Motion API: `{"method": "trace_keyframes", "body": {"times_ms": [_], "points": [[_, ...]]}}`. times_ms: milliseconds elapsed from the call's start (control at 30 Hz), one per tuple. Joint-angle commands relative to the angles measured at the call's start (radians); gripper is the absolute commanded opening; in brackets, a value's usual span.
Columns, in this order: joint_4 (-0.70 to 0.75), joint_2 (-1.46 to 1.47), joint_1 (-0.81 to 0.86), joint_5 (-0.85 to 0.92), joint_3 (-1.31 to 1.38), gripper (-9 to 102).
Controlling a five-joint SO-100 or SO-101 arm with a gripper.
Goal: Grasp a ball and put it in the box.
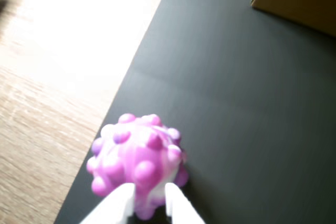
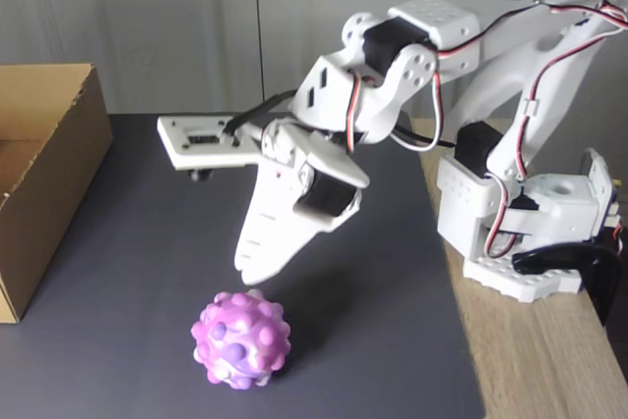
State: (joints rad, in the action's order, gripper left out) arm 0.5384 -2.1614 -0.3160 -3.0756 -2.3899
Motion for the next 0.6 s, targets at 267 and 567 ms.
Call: {"method": "trace_keyframes", "body": {"times_ms": [267,567], "points": [[-0.049,0.052,0.052,-0.046,0.051,29],[-0.087,0.121,0.069,-0.066,0.052,45]]}}
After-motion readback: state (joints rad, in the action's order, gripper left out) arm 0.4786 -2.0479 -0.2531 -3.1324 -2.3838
